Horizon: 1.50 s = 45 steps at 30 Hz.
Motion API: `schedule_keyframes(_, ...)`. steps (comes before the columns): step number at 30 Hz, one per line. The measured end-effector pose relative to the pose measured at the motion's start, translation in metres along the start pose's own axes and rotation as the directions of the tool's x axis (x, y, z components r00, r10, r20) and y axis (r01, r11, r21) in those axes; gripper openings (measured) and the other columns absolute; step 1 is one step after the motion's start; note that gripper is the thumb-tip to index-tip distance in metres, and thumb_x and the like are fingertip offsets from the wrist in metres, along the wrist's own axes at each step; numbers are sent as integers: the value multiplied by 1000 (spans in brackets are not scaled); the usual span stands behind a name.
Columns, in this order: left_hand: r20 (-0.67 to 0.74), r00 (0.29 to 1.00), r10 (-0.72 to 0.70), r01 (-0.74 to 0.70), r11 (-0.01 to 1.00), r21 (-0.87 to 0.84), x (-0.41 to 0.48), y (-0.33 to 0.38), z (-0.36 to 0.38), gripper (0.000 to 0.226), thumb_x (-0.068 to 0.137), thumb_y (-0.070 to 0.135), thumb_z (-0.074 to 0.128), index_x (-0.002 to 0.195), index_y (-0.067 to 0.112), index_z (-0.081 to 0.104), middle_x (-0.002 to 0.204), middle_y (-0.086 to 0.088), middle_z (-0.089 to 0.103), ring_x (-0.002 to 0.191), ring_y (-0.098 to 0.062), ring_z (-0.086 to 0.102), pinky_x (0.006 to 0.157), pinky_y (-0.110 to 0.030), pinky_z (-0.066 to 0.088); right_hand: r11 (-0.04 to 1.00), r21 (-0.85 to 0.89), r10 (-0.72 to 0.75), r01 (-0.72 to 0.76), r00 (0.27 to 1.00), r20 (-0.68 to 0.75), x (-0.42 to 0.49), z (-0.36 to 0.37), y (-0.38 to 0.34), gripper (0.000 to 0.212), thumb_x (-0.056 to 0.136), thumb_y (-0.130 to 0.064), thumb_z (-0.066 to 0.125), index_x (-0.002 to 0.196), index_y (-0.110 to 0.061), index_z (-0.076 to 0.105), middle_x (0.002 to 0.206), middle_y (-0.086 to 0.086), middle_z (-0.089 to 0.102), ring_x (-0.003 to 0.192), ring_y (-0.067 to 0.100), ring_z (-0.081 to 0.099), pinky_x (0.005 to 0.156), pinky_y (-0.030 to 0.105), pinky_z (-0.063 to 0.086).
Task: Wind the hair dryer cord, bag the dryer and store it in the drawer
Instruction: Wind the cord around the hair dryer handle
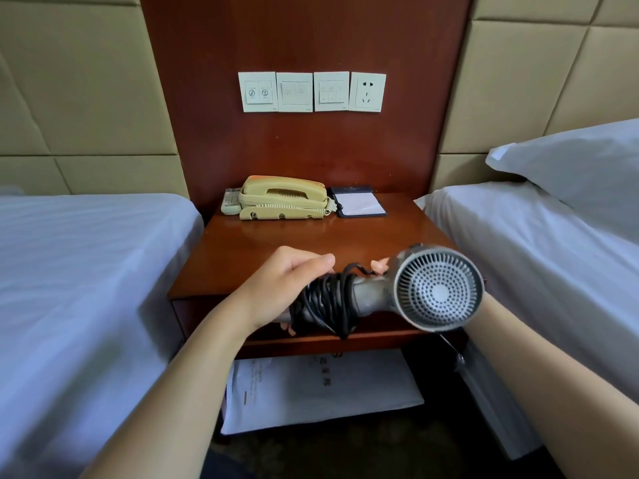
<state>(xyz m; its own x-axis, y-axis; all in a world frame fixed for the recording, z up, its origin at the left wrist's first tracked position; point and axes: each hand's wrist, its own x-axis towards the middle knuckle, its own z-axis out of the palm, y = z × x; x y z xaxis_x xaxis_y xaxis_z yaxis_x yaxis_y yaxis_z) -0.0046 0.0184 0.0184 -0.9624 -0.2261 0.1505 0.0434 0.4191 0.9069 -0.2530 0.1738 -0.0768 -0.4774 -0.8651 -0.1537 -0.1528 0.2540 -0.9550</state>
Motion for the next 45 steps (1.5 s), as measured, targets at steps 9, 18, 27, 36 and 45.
schedule_keyframes(9,-407,903,-138,86,986,-143,13,-15,-18,51,97,38,43,60,4,51,35,-7,49,29,-21,45,34,-21,33,991,-135,0,17,992,126,-24,81,-62,41,101,-32,34,76,-9,56,47,-10,25,40,5,18,36,16,17)
schedule_keyframes(18,-653,710,-264,269,958,-95,23,-32,-35,42,93,38,45,68,8,59,52,-10,59,26,-16,50,28,-18,34,630,-736,-154,248,969,195,-59,110,-109,35,95,-37,43,77,-20,67,73,-8,62,67,16,61,72,33,52)
schedule_keyframes(27,-438,899,17,194,881,432,13,-27,-23,54,99,36,27,68,2,55,60,-17,58,46,-25,61,54,-45,56,310,-893,-625,325,778,66,-73,102,-149,26,84,-47,50,67,-28,55,57,-6,49,59,19,47,56,32,38)
schedule_keyframes(36,14,995,-100,90,942,322,6,-8,0,66,85,71,13,60,32,62,65,-2,61,61,-10,61,71,-37,48,307,-901,-619,308,784,58,-69,99,-147,34,83,-55,51,66,-26,52,56,-5,49,54,12,43,53,33,38)
schedule_keyframes(45,370,921,-122,75,987,140,5,-5,2,41,73,52,58,48,21,51,41,1,44,35,-18,34,38,-22,31,732,-561,-427,387,902,64,-45,68,-125,34,83,-34,65,62,-8,57,49,-8,37,45,5,31,47,14,25)
